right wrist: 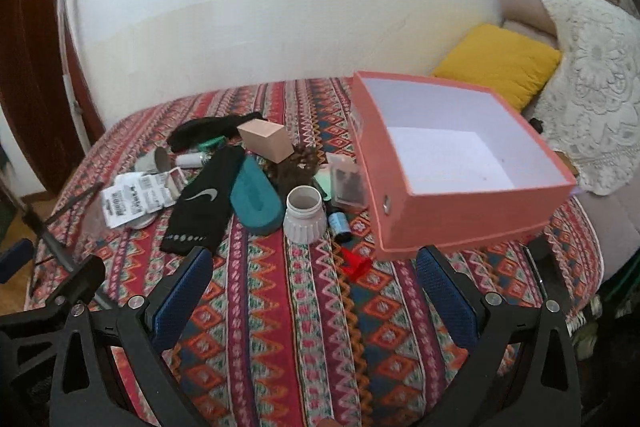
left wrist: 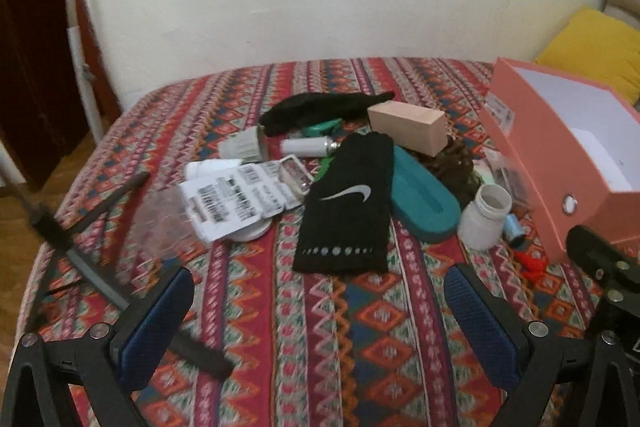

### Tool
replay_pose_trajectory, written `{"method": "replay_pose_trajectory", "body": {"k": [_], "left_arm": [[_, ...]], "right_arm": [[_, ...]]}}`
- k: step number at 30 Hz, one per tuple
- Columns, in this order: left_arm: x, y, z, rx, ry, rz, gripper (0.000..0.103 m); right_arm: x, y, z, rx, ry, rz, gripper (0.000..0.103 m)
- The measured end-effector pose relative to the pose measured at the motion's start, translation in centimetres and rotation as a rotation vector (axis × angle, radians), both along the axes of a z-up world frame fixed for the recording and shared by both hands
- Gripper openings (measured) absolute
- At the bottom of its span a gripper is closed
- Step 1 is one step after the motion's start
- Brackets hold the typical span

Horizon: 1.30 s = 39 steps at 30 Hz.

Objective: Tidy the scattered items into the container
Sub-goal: 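Grasp the black glove with the left gripper while the right grasps the white jar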

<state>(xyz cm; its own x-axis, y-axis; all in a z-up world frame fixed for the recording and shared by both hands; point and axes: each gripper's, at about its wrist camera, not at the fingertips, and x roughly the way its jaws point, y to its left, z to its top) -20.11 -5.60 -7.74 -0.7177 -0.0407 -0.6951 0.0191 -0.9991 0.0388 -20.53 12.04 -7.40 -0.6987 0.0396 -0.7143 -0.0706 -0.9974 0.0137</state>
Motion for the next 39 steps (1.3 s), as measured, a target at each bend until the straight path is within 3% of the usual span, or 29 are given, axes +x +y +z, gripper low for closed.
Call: {"method": "replay_pose_trajectory", "body": {"k": [3,8,15,17,21,22,23,24,25,26,32,39], "left_arm": [[-3.1,0.2,-2.0,-0.005,-0.031,-0.032,0.103],[-8.2,0.9,-6.3,-0.022,-0.122,-0.083,0.103],[-13.5,2.2,-11.2,-0.043,-0.224,-0.101,0.103],[-15.0,2.8,-12.6,-0.068,-0.259,-0.12,0.102],[-16.8,3.9,-15.6,-0.136,-0.317,-0.165,0.103],[-16.7,4.0,-15.7,-0.133,-0.3,-0.172,0.096],[-16.5,4.1,-15.4,-0.122,-0.276,-0.181,0.068],[-16.2,4.2,-15.1,-0.117,-0.261,-0.196,0.048],[-15.9,4.5,-14.8,-0.134,-0.243,-0.196,0.01],[-15.7,4.5,-14.6,-0.151,-0.235,-0.19,0.011],[-14.1,2.3,-12.6,-0.04,-0.239,-0.138,0.01],[-8.5,0.9,-7.7,0.016,-0.155,-0.121,0.01]], "right_arm": [[-3.0,0.5,-2.0,-0.033,-0.054,-0.008,0.101],[-8.1,0.7,-5.8,-0.069,-0.155,-0.006,0.086],[-13.3,1.0,-10.5,-0.037,-0.259,-0.033,0.086],[-14.9,0.9,-12.0,-0.023,-0.285,-0.032,0.08],[-16.4,0.9,-13.8,-0.029,-0.31,-0.022,0.081],[-16.6,0.6,-14.0,-0.002,-0.3,-0.02,0.079],[-16.6,0.4,-13.9,0.009,-0.285,-0.005,0.068],[-16.6,0.1,-13.8,0.007,-0.26,0.026,0.057],[-16.6,-0.1,-13.8,0.007,-0.262,0.036,0.058],[-16.6,-0.1,-13.9,0.005,-0.26,0.037,0.058],[-15.6,1.1,-12.9,-0.104,-0.266,0.05,0.057],[-11.8,1.2,-8.6,-0.15,-0.196,0.098,0.057]]}}
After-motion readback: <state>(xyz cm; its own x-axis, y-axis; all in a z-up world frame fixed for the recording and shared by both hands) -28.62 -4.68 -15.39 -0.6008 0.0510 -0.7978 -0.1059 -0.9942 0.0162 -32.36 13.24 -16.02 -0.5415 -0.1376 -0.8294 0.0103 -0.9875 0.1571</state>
